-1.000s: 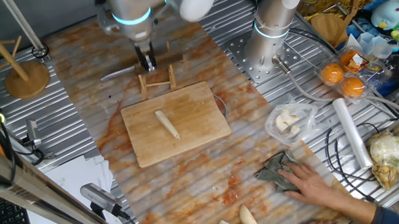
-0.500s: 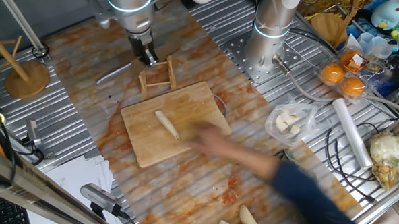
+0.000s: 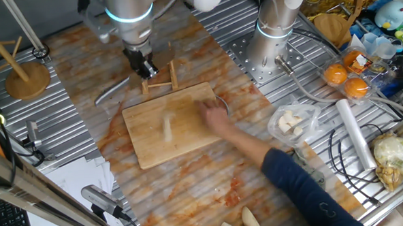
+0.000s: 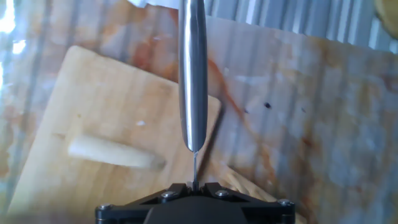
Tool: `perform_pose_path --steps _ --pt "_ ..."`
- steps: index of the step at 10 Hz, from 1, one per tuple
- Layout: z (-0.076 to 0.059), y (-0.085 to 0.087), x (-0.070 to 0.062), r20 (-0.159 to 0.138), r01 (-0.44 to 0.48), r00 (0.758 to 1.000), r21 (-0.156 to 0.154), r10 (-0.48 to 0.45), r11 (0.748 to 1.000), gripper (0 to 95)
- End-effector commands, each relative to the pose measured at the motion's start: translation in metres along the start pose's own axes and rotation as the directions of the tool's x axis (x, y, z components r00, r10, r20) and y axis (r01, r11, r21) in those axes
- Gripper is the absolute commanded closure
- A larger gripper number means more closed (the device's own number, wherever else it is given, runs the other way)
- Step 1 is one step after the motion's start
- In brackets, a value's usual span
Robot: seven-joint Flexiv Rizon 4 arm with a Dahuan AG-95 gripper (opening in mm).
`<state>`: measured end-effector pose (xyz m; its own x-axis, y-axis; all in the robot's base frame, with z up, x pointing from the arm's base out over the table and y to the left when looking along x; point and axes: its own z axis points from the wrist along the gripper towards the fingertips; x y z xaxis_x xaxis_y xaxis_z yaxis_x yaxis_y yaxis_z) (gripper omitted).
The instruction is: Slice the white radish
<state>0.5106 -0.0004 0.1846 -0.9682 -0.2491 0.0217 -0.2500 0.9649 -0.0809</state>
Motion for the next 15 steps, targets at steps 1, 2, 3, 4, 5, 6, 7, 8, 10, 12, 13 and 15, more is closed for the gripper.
perform_pose_path --steps 1,2,3,4,5,6,7,8,10,12,13,15 --pt "0.0081 0.0074 -0.0056 0.023 0.001 1.0 -0.063 0.001 0.998 95.0" --pt "0.0096 0.0074 -0.0062 0.031 -0.031 0.999 -0.075 0.033 0.997 95.0" --pt "0.0099 0.0075 -0.0064 0.032 -0.047 0.998 -0.083 0.05 0.995 95.0" --pt "0.0099 0.0075 -0.0066 0.027 -0.121 0.992 -0.098 0.124 0.988 95.0" --pt "0.0104 0.0074 -0.0068 0.012 -0.177 0.984 -0.123 0.18 0.976 95.0" --pt "0.0106 0.0074 -0.0066 -0.006 -0.2 0.98 -0.126 0.201 0.972 95.0" --pt "0.0107 0.0074 -0.0065 -0.02 -0.222 0.975 -0.127 0.221 0.967 95.0" --pt "0.0106 0.0072 -0.0065 -0.027 -0.232 0.973 -0.126 0.231 0.964 95.0" --pt "0.0106 0.0072 -0.0065 -0.026 -0.233 0.972 -0.124 0.232 0.964 95.0" --pt "0.0106 0.0072 -0.0064 -0.029 -0.245 0.97 -0.123 0.243 0.962 95.0" --pt "0.0109 0.0072 -0.006 -0.025 -0.261 0.965 -0.12 0.26 0.958 95.0" --pt "0.0119 0.0065 -0.004 -0.021 -0.278 0.96 -0.12 0.278 0.953 95.0"
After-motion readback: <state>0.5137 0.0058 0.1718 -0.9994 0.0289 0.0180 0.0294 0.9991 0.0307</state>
